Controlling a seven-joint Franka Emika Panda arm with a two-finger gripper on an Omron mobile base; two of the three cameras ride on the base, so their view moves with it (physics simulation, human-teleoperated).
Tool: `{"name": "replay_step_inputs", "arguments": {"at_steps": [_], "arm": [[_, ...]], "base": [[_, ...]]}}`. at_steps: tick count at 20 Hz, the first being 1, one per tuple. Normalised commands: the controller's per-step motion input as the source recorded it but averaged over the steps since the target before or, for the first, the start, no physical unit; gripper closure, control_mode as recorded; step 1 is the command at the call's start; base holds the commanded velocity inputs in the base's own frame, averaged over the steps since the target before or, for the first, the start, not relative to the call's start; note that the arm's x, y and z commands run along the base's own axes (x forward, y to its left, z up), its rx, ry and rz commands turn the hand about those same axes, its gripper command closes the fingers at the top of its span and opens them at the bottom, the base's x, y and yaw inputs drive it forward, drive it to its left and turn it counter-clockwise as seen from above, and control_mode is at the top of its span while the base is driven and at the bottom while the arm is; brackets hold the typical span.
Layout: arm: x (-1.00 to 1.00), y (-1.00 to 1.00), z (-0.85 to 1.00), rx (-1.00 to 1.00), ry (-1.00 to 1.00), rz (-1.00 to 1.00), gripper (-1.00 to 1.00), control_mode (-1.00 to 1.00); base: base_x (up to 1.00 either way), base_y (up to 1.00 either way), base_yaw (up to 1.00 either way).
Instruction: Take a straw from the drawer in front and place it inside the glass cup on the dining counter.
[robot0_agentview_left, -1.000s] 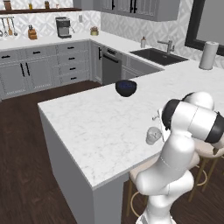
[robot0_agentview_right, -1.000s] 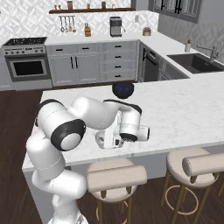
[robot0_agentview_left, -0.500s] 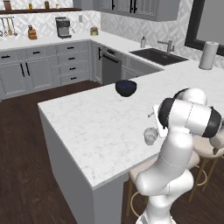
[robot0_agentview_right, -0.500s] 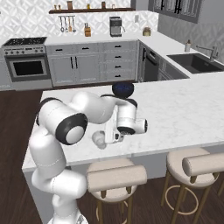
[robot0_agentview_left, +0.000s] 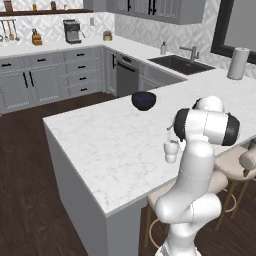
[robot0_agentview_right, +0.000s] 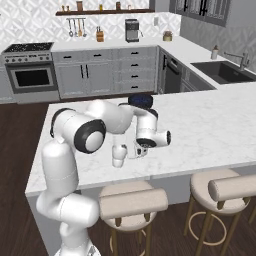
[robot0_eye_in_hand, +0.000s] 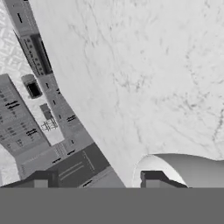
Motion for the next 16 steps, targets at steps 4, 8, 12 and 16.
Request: {"name": "replay_step_inputs", "arguments": {"at_steps": [4, 8, 12, 16], "arm": [[-1.00, -0.05, 0.16, 0.01, -0.37, 0.00, -1.00, -1.00], [-0.42, 0.06, -0.02, -0.02, -0.27, 0.00, -1.00, -1.00], [0.62, 0.27, -0.14, -0.06, -0.23, 0.00, -1.00, -1.00], [-0.50, 0.00, 0.19, 0.00, -0.26, 0.00, -1.00, -1.00]], "base": [[0.00, 0.00, 0.00], [0.00, 0.00, 0.00], [0.00, 0.00, 0.00], [0.00, 0.00, 0.00]]}}
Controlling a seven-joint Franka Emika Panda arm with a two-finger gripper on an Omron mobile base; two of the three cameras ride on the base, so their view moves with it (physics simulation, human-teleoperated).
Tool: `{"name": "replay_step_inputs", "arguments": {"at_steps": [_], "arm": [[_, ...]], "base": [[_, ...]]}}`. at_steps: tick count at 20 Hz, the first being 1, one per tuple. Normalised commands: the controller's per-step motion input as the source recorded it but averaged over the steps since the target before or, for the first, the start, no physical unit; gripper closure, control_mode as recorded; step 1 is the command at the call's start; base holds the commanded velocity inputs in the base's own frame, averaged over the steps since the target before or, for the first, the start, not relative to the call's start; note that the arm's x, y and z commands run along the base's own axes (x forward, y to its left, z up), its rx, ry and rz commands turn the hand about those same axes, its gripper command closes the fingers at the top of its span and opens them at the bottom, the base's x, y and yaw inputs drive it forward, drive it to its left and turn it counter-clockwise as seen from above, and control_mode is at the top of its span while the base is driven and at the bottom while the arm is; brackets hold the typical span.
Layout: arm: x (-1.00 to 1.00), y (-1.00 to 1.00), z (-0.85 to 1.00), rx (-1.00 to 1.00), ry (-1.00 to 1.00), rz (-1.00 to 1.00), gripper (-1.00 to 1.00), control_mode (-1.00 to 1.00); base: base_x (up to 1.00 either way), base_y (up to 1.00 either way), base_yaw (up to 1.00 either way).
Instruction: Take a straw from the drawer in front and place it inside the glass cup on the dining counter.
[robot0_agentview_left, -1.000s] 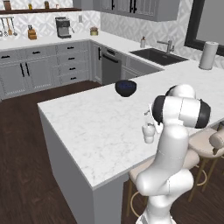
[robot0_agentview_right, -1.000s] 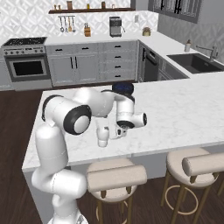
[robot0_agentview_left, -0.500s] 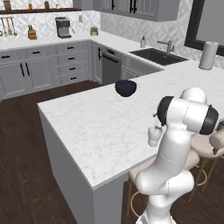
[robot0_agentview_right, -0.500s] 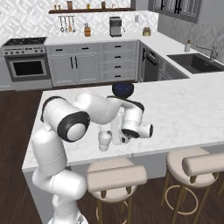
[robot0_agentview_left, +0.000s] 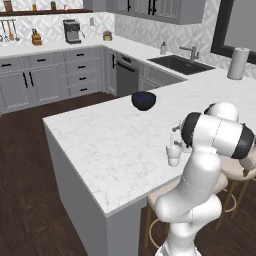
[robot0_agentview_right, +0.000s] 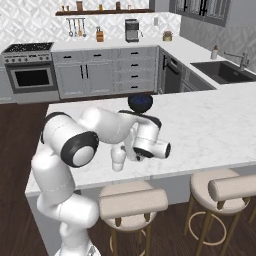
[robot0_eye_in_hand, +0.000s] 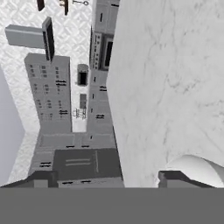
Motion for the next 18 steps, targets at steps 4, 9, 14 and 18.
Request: {"name": "replay_step_inputs", "arguments": {"at_steps": [4, 9, 14, 18], "arm": [[-1.00, -0.07, 0.04, 0.00, -0.41, 0.00, -1.00, -1.00], [-0.05, 0.02, 0.04, 0.00, -0.31, 0.00, -1.00, -1.00], [0.02, 0.03, 0.61, 0.00, -0.25, 0.00, -1.00, -1.00], [-0.56, 0.00, 1.00, 0.00, -0.21, 0.00, -1.00, -1.00]], "base": [[0.00, 0.00, 0.00], [0.00, 0.00, 0.00], [0.00, 0.00, 0.00], [0.00, 0.00, 0.00]]}}
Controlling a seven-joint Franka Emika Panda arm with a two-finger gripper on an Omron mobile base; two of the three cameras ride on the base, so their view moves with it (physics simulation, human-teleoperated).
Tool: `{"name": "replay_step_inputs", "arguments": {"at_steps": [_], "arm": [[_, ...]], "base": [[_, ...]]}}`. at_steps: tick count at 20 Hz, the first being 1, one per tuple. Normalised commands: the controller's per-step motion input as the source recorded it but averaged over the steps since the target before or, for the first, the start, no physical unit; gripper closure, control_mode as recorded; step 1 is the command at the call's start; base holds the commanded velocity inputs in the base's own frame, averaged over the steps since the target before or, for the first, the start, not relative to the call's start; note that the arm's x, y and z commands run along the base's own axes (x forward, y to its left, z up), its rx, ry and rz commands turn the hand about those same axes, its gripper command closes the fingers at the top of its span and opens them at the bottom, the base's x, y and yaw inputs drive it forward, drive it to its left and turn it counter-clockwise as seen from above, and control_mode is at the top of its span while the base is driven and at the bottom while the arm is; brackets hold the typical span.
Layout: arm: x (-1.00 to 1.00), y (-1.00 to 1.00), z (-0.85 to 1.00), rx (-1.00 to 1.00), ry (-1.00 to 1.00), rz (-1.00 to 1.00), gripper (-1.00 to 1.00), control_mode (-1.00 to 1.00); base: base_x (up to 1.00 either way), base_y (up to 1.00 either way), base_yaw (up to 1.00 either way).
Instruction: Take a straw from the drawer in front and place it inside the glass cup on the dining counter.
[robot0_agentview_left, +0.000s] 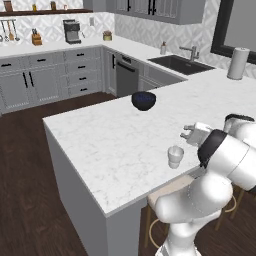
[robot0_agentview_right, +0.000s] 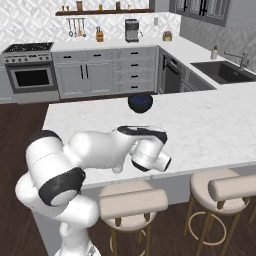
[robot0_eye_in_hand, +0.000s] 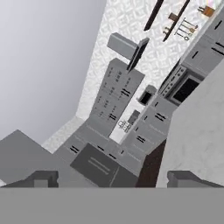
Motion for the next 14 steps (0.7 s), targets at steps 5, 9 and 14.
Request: {"name": "replay_step_inputs", "arguments": {"at_steps": [5, 9, 14], "arm": [[-0.96, 0.22, 1.00, -0.26, -0.17, 0.00, -1.00, -1.00], [-0.96, 0.78, 0.65, -0.88, -0.03, 0.00, -1.00, -1.00], [-0.49, 1.00, 0.00, -1.00, 0.10, 0.00, -1.00, -1.00]], "base": [[0.00, 0.00, 0.00], [0.00, 0.00, 0.00], [0.00, 0.00, 0.00]]}}
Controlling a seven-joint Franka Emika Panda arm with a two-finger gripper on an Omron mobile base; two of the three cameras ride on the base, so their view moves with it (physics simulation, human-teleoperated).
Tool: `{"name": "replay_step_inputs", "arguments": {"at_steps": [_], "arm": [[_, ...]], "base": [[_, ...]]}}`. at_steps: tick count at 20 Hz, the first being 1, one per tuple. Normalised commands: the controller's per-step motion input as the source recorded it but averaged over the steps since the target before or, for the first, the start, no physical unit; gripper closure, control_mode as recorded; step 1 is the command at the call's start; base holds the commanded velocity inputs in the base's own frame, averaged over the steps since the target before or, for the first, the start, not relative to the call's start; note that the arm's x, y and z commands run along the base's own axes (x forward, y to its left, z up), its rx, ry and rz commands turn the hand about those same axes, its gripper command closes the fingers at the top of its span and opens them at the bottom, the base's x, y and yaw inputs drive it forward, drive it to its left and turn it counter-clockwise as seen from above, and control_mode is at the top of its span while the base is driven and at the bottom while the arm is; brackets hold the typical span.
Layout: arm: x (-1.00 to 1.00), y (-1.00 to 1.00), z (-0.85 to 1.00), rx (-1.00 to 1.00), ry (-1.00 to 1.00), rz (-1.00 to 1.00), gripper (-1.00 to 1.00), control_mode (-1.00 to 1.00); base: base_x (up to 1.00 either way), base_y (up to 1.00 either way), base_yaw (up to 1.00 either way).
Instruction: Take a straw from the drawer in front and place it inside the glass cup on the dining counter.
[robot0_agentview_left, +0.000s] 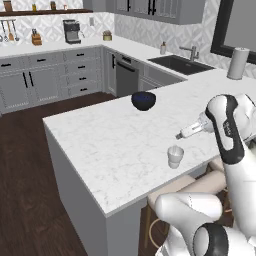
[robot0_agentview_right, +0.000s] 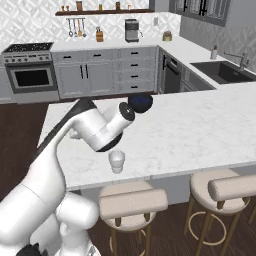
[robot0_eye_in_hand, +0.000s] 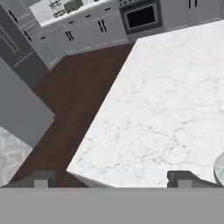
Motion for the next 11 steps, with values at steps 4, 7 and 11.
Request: {"name": "replay_step_inputs", "arguments": {"at_steps": [4, 7, 11], "arm": [[-0.32, 1.00, 0.00, -1.00, 0.26, 0.00, -1.00, -1.00], [-0.40, 1.00, 0.00, -0.86, 0.12, -0.01, -1.00, -1.00], [-0.57, 0.79, -0.11, -0.47, -0.21, -0.04, -1.00, -1.00]], "base": [[0.00, 0.00, 0.00], [0.00, 0.00, 0.00], [0.00, 0.00, 0.00]]}}
